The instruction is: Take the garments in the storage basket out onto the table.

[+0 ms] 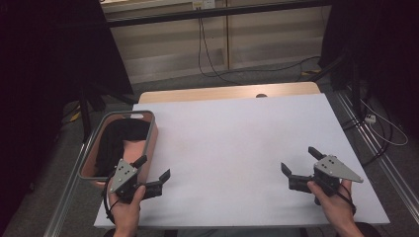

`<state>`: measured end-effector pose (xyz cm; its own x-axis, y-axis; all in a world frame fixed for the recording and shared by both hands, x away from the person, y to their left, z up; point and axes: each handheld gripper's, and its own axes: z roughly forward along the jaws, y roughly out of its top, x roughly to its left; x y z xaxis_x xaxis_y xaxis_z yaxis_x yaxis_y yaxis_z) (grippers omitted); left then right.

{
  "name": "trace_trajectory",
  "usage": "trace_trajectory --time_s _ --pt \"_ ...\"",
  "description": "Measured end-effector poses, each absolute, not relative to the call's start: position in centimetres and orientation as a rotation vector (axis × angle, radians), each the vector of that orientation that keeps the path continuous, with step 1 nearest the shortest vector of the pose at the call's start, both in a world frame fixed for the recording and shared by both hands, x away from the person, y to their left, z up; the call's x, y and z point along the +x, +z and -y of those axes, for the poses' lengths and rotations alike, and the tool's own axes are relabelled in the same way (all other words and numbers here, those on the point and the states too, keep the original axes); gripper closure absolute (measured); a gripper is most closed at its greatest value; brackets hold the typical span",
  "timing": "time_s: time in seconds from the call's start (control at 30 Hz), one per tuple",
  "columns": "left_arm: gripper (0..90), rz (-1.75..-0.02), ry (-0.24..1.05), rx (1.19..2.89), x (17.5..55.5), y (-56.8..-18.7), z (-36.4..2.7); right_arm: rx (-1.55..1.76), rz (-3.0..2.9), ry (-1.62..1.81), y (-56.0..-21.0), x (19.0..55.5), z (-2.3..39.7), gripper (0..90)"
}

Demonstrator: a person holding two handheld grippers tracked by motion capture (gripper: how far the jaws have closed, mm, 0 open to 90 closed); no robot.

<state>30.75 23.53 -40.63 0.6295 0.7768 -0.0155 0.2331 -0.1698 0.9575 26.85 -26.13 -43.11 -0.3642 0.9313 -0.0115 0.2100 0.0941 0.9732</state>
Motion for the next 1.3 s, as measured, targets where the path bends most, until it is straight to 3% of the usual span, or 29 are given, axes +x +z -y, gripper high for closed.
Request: trace_trajectory --time_s 0.43,0.73,1.3 --pt "6.4 -0.889 0.613 1.77 30.9 -39.5 -23.5 1.142 -1.683 1.328 -43.2 26.9 26.4 0.0" --pt "5.8 -0.907 0.531 1.749 31.3 -38.6 -24.6 1.135 -1.696 1.33 -43.2 27.0 26.3 0.0" --pt "6.4 -0.937 0.582 1.784 33.3 -36.6 -26.2 1.138 -1.703 1.337 -43.2 26.9 26.2 0.0"
